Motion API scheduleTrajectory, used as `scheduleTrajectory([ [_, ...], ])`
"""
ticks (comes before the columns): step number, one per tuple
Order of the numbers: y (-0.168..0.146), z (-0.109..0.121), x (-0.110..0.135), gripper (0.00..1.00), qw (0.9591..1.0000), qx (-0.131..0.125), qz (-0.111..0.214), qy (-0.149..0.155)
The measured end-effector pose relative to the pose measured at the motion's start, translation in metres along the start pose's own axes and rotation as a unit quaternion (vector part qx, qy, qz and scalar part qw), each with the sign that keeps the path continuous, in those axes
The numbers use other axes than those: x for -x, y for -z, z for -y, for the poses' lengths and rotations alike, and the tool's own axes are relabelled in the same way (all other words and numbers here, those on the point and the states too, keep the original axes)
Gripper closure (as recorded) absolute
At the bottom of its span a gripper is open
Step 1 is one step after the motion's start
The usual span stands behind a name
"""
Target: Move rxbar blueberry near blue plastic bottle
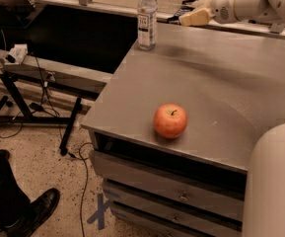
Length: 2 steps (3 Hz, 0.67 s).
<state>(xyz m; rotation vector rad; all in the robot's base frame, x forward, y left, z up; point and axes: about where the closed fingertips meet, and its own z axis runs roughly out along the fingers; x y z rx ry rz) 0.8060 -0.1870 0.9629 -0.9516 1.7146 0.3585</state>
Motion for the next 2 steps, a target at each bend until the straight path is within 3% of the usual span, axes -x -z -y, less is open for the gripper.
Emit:
scheduleTrajectory([
  [1,-0.012,-0.008,-0.005,1.00,0.9997,0.023,-0.008,0.009],
  [2,-0.026,-0.016,-0.024,1.00,0.9987,0.043,-0.025,0.000],
])
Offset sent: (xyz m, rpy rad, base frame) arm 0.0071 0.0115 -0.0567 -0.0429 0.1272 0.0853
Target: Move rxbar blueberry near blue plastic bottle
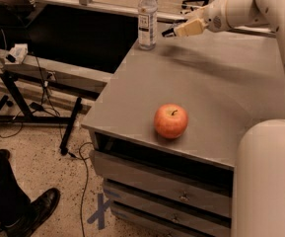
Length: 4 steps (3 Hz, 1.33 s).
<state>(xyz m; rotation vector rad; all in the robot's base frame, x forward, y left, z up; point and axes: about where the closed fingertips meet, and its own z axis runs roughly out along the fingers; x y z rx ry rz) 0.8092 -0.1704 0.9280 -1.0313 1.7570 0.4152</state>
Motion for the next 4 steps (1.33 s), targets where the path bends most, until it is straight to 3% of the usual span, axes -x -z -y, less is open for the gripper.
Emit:
scheduleTrajectory([
  [2,-0.024,-0.011,-0.032,1.00,0.9989,0.028,-0.027,-0.028],
  [4,-0.052,-0.037,-0.043,0.59,0.9955,0.063,-0.030,-0.064],
])
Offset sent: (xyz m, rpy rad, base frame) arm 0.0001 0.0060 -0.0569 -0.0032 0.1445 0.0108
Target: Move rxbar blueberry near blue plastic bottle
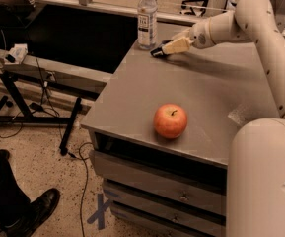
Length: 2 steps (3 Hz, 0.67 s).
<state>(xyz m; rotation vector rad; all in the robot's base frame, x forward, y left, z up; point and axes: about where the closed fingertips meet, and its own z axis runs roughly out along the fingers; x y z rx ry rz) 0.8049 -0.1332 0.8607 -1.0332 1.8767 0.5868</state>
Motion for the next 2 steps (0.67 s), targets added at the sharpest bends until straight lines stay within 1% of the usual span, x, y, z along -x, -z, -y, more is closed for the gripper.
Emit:
scheduleTrajectory([
  [1,-0.0109,-0.0086,-0.0028,0.36,0.9999,0.011,0.000,-0.009],
  [2,-0.0113,-0.0098,-0.0058,0.12,0.9999,0.009,-0.004,-0.013],
])
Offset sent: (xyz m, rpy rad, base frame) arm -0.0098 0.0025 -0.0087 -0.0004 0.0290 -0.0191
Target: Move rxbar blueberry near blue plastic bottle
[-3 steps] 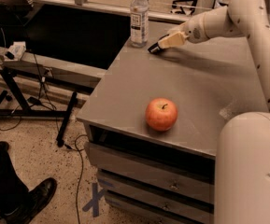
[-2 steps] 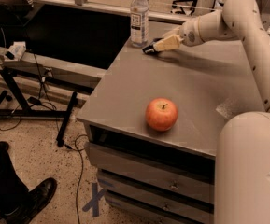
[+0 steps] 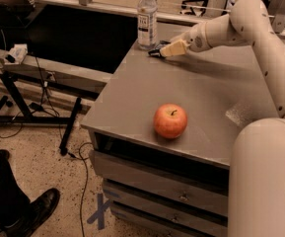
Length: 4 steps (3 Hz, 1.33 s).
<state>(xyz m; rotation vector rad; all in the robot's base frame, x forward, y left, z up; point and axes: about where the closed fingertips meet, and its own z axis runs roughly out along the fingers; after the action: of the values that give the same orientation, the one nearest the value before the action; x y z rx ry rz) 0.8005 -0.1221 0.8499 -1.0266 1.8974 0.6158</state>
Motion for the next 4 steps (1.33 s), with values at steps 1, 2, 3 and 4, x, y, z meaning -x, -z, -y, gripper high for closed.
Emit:
scheduleTrajectory([
  [1,0.003,0.001,-0.002,0.00,1.0000,-0.005,-0.004,0.000],
  [2,0.009,0.003,-0.002,0.00,0.9999,-0.009,-0.008,0.000],
  [3,0.034,0.013,-0.007,0.00,0.9997,-0.021,-0.008,-0.009],
  [4,0.086,0.035,-0.011,0.00,0.9985,-0.046,0.017,-0.025],
])
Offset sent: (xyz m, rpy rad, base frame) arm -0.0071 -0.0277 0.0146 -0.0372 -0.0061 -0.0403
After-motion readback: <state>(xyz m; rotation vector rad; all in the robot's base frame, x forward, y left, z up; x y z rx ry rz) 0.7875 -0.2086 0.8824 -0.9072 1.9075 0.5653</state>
